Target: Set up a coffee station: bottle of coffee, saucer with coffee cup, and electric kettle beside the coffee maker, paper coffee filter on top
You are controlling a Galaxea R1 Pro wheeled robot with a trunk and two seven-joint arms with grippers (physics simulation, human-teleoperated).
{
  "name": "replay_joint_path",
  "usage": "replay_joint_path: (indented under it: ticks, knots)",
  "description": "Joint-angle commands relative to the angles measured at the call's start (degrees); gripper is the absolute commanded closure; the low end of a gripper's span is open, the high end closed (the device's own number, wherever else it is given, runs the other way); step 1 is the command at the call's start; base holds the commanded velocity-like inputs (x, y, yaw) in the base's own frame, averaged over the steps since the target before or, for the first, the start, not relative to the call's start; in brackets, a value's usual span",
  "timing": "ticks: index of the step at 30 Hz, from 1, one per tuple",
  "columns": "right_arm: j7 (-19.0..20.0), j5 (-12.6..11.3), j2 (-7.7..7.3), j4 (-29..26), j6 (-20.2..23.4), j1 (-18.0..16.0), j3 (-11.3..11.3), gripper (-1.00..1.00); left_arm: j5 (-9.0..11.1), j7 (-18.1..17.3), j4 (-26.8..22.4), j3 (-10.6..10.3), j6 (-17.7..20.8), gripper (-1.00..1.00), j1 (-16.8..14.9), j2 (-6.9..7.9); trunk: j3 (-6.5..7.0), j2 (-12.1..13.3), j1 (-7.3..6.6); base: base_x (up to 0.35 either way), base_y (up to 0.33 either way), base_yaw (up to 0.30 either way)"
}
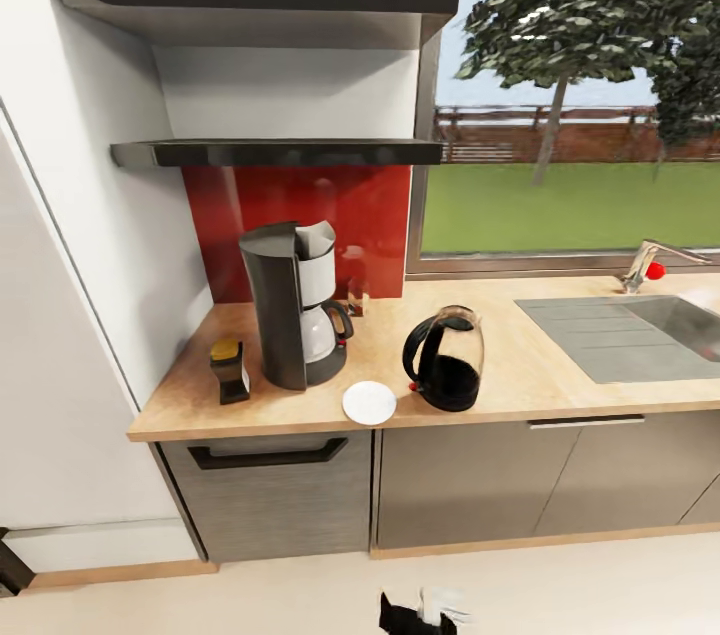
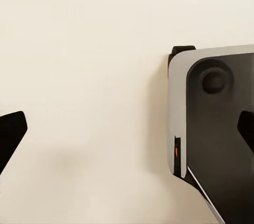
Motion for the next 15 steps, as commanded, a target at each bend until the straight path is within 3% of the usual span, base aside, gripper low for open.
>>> replay_joint_path:
  ticks: [1, 4, 6, 7, 10, 11, 15]
  knots:
    - [-4.58, 5.32, 0.00, -6.48, -0.40, -0.09, 0.33, -1.00, -0.40, -0.20, -0.07, 0.92, -0.23, -1.00, -0.06, 0.18, -0.13, -0.13, 0.04, 0.000, 0.004, 0.000]
    - [-9.68, 10.50, 0.02, -11.84, -0.39, -0.09, 0.33, -1.00, -0.08, -0.18, -0.11, 1.35, -0.29, -1.00, -0.06, 0.69, -0.13, -0.13, 0.04, 0.000, 0.002, 0.000]
    - [-15.93, 13.15, 0.07, -18.05, -0.34, -0.09, 0.38, -1.00, 0.05, -0.17, -0.08, 1.45, -0.31, -1.00, -0.06, 0.86, -0.13, -0.13, 0.04, 0.000, 0.000, 0.000]
    - [-17.20, 13.67, 0.07, -20.48, -0.30, -0.09, 0.38, -1.00, 0.05, -0.17, -0.05, 1.45, -0.32, -1.00, -0.06, 0.82, -0.13, -0.13, 0.04, 0.000, 0.000, 0.000]
    - [-18.36, 16.79, 0.07, -23.77, -0.15, -0.09, 0.36, -1.00, 0.01, -0.17, 0.02, 1.34, -0.32, -1.00, -0.06, 0.73, -0.13, -0.13, 0.04, 0.000, 0.000, 0.000]
    - [-18.61, 20.54, 0.00, -26.84, -0.03, -0.09, 0.27, -1.00, -0.13, -0.17, 0.06, 1.12, -0.32, -1.00, -0.06, 0.70, -0.13, -0.13, 0.04, 0.000, 0.000, 0.000]
    - [-18.64, 22.27, -0.05, -33.49, 1.87, -0.13, -0.72, -1.00, -0.34, -0.17, 0.08, 0.71, -0.32, -1.00, -0.06, 0.54, -0.13, -0.13, 0.04, 0.000, 0.000, 0.000]
